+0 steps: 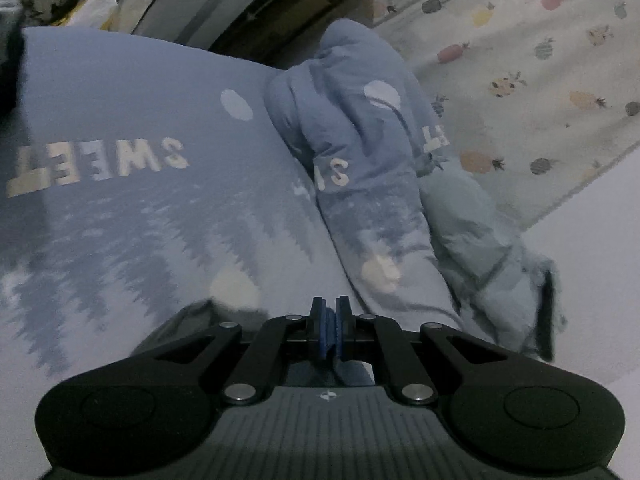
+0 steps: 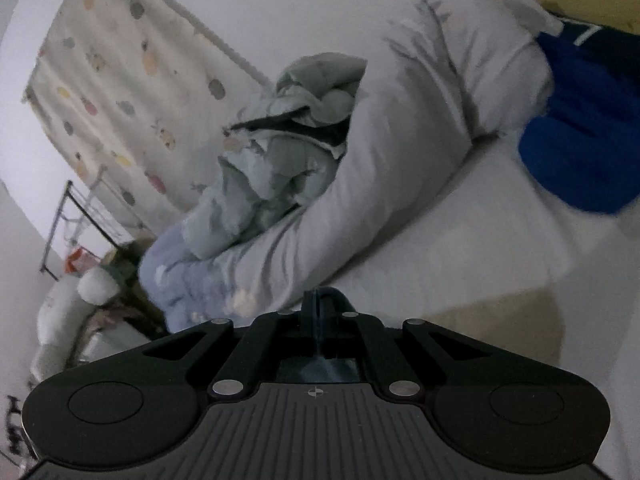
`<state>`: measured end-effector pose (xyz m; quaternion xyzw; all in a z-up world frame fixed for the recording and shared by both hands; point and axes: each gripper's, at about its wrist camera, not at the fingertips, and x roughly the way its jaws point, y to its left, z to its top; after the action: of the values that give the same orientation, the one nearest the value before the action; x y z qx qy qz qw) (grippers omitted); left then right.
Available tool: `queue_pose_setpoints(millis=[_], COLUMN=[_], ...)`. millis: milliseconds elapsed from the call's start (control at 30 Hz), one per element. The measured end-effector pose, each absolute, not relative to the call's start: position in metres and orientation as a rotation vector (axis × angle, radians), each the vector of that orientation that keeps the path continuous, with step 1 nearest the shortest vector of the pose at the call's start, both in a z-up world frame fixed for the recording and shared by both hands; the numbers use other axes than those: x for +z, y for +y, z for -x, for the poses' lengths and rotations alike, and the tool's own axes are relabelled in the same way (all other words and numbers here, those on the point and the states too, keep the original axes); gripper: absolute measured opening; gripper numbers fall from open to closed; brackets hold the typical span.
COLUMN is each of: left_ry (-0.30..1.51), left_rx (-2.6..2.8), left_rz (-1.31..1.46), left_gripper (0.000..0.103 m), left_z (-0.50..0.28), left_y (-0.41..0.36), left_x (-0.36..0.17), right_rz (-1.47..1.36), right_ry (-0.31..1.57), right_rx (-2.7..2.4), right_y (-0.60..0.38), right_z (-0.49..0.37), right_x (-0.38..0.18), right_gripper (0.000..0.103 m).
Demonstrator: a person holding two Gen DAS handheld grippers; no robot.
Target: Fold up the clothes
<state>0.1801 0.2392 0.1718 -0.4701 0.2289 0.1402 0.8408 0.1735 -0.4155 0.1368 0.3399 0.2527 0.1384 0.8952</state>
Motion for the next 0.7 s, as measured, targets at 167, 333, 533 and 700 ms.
queue_pose_setpoints(millis=[167, 333, 533, 700], left_ry=[0.52, 0.575, 0.616, 0.668], left_rx=[0.342, 0.385, 0.429, 0.446], left_rz=[0.954, 0.909, 0.88, 0.81], left_gripper=[0.009, 0.009, 0.009, 0.009], left_z=[-0.25, -0.303, -0.343, -0.368], left_y=[0.24, 0.238, 0.239, 0.235], left_x=[0.148, 0.119, 0.092, 0.064], right_rz=[-0.673, -0.639, -0.618, -0.59], right_ry=[0.59, 0.683, 0.744, 0.811], right_rx=[0.264, 0.219, 0.189, 0.16], right_y=[-0.41, -0.402, -0.393, -0.386], right_z=[-0.257, -0.325, -0.378, -0.405], right_x=[0.086, 0.029, -0.009, -0.038], right_gripper=[0.002, 0.002, 0.002, 0.002])
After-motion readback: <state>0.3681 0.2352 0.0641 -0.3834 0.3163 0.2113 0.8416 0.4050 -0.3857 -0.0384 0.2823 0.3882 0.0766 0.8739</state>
